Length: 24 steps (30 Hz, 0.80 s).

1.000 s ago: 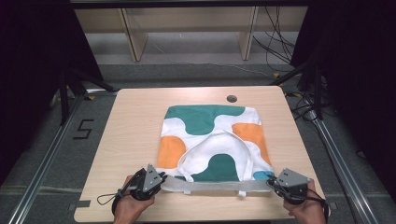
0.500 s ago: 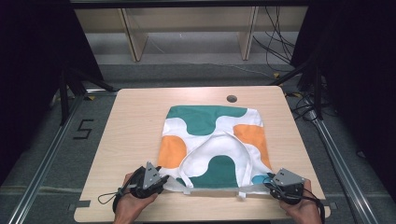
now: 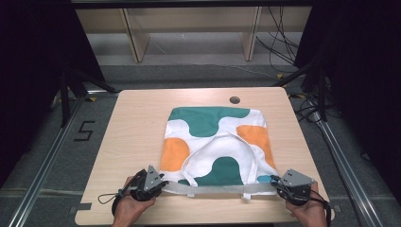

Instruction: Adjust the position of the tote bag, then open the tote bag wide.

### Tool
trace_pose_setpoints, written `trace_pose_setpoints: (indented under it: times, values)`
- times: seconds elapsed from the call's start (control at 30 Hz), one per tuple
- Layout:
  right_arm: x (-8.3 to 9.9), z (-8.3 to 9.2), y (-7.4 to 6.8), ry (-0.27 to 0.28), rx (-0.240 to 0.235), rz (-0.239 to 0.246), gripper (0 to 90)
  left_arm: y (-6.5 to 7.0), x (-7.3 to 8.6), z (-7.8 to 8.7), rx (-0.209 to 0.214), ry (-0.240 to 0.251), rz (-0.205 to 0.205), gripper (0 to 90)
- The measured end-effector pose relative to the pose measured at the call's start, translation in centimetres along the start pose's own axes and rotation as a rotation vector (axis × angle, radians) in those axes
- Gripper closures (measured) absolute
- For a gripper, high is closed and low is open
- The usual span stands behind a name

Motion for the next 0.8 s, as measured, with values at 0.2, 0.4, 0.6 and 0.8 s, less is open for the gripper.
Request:
trace_pose_setpoints:
  times: [0.2, 0.4, 0.6, 0.8]
  values:
    - [0.3, 0.1, 0.3, -0.006, 0.01, -0.013, 80.7, 0.3, -0.1, 0.1, 0.009, 0.0, -0.001, 76.4]
    - [0.2, 0.2, 0.7, 0.004, 0.018, -0.009, 82.1, 0.4, -0.6, 0.7, 0.01, 0.018, -0.03, 76.6]
    - [-0.3, 0.7, 1.0, 0.035, 0.026, 0.001, 85.6, 0.2, -1.1, 1.5, 0.019, 0.048, -0.04, 77.1]
    - [-1.4, 1.3, 1.4, 0.098, 0.027, -0.023, 87.1, 0.1, -2.2, 2.7, -0.017, 0.113, -0.021, 78.0]
Point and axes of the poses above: each handheld gripper's, and its own axes: z roughly backward along the jaws, x roughly out of its underside, y roughly to its right, the point moved 2 cm from there along -z, roughly forward along the jaws, and after that the axes turned 9 degrees about y, right-handed, at the moved point
